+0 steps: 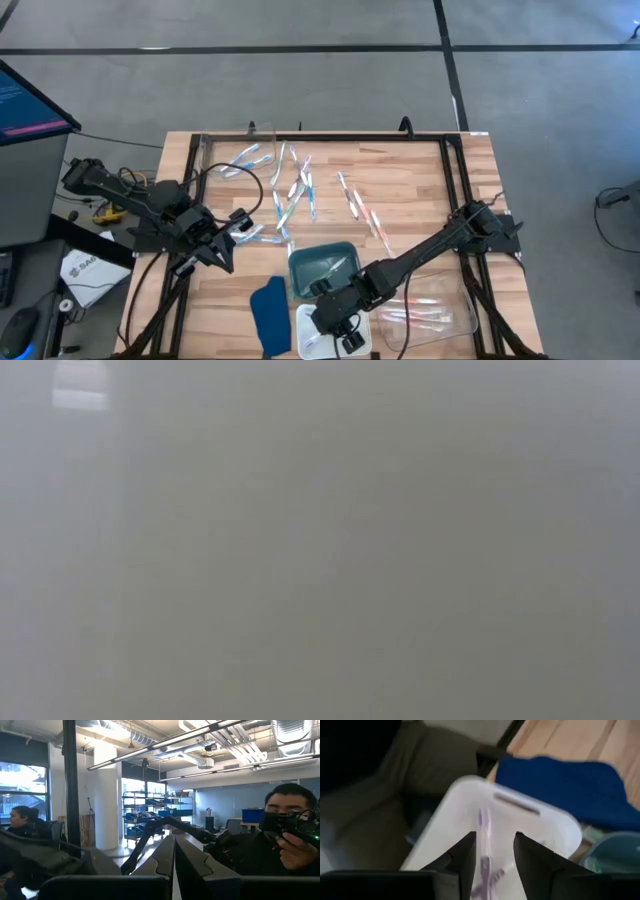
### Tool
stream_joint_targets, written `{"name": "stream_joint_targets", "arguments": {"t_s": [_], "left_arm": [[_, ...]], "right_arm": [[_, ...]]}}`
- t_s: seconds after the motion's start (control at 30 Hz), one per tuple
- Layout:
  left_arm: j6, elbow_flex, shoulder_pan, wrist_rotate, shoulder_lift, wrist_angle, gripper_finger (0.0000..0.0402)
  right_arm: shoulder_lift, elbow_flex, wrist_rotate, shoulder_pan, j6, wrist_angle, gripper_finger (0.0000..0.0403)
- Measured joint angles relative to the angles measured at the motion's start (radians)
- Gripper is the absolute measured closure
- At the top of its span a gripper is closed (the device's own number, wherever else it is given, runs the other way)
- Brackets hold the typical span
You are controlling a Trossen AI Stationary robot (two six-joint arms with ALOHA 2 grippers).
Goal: Pick & Place Toothbrushes
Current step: Put the blue toothbrush into the top transparent bin
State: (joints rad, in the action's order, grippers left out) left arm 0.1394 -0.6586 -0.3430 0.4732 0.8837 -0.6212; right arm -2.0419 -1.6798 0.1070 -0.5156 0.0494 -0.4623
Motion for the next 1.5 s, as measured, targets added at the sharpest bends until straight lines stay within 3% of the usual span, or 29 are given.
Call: {"name": "stream_joint_targets", "arguments": {"t_s": [0.47,0.67,0.87,1.0,1.23,1.37,1.5], "left_arm": [[0.0,0.0,0.0,0.0,0.0,0.003,0.0394],[0.0,0.0,0.0,0.0,0.0,0.004,0.0394],[0.0,0.0,0.0,0.0,0.0,0.013,0.0394],[0.0,0.0,0.0,0.0,0.0,0.015,0.0394],[-0.008,0.0,0.017,0.0,0.0,0.023,0.0394],[-0.01,0.0,0.04,-0.01,0.005,0.031,0.0394],[-0.036,0.0,0.069,-0.102,0.023,0.051,0.0394]], "right_arm": [[0.001,-0.288,0.001,0.074,0.068,-0.447,0.0278],[0.001,-0.305,-0.004,0.137,0.029,-0.543,0.028],[0.001,-0.305,-0.132,0.171,0.015,-0.611,0.0282],[0.032,-0.292,-0.137,0.182,-0.036,-0.619,0.0283],[0.235,-0.104,-0.207,0.199,-0.096,-0.464,0.0283],[0.401,0.115,-0.241,0.213,-0.117,-0.232,0.0283],[0.542,0.344,-0.238,0.241,-0.152,0.029,0.0283]]}}
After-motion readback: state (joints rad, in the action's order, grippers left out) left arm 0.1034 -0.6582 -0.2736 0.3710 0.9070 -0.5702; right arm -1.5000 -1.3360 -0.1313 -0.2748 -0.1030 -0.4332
